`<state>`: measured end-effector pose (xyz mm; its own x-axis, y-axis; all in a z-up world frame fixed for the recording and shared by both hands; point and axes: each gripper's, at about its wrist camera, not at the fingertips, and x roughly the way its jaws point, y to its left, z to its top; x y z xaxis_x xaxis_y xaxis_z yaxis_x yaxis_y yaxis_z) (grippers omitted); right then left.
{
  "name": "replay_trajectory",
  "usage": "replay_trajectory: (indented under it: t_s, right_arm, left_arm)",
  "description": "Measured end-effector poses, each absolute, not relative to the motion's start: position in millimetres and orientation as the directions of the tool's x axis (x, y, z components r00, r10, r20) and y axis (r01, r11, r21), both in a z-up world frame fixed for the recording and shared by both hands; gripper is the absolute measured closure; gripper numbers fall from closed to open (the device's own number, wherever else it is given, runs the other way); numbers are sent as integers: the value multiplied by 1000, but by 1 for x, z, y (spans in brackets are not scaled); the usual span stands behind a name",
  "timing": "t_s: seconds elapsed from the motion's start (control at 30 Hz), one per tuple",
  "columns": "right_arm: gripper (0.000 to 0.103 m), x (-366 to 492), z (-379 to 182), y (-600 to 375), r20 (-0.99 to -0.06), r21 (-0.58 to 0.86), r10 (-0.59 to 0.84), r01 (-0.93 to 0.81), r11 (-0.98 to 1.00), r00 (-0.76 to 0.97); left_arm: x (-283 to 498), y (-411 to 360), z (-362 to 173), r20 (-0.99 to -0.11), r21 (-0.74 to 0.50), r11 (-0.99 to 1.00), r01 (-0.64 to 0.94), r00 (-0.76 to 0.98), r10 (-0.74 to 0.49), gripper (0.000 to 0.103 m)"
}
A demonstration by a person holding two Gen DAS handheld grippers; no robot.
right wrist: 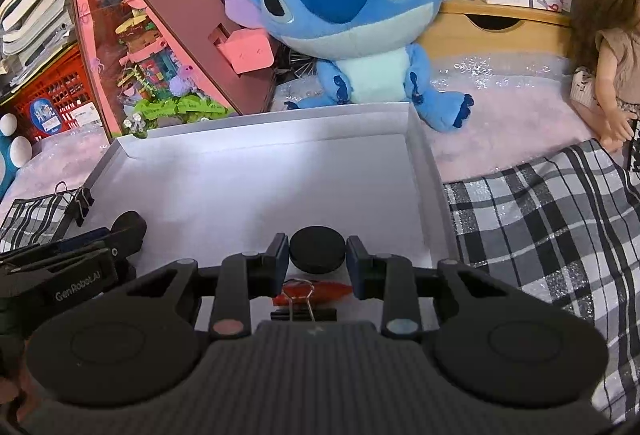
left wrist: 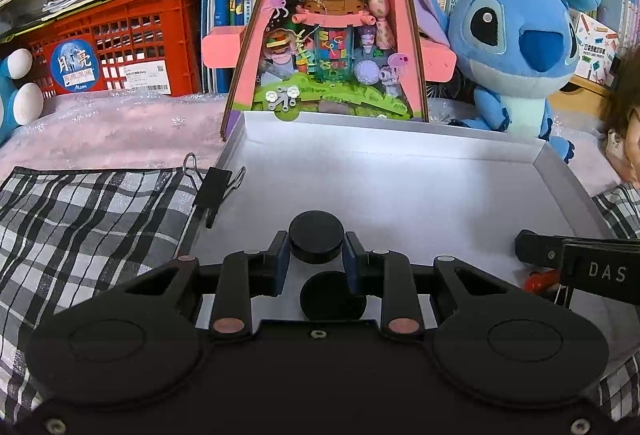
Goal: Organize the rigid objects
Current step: 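Lower the black disc into the tray with the left tool while the right tool releases its disc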
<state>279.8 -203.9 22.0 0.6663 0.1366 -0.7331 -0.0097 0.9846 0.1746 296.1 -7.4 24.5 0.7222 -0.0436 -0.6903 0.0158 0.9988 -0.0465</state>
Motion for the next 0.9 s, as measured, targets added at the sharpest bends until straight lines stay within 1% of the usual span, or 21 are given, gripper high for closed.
replay_trajectory:
  t_s: [0.4, 0.47, 0.53, 0.57, 0.6, 0.63, 0.73, 0.77, 0.9]
  right_arm:
    - [67, 281, 21, -204, -736, 186, 142, -3, 982, 662]
    - [63, 281, 22, -205, -733, 198, 147, 1, 980, 664]
    - [61, 278, 25, -208, -724, 214, 151, 12, 977, 673]
    - [59, 276, 27, -210, -719, 222, 156, 11, 975, 677]
    - [51, 275, 30, -212, -713, 229, 160, 11, 973, 682]
    - [48, 273, 32, -214, -707, 232, 160, 12, 973, 688]
    - [48, 268, 40, -219, -693, 239, 160, 15, 971, 703]
    - [48, 265, 42, -221, -687, 248, 167, 11, 969, 707]
    - [39, 249, 53, -224, -657, 244, 184, -24, 969, 731]
  left_arm:
    - [295, -8, 23, -683, -47, 999, 21, 729, -48, 76]
    - [292, -8, 25, -679, -53, 998, 28, 732, -57, 75]
    - [288, -7, 31, -668, -44, 998, 33, 742, -54, 68]
    - [285, -7, 36, -659, -41, 998, 38, 750, -56, 62]
    - [282, -7, 40, -650, -39, 998, 42, 758, -58, 59]
    - [279, -6, 44, -642, -37, 998, 46, 764, -59, 59]
    - [269, -5, 53, -632, -35, 998, 54, 773, -63, 51]
    - [265, -5, 56, -625, -36, 998, 61, 777, -70, 46]
    - [244, -3, 64, -601, -42, 995, 90, 794, -97, 32]
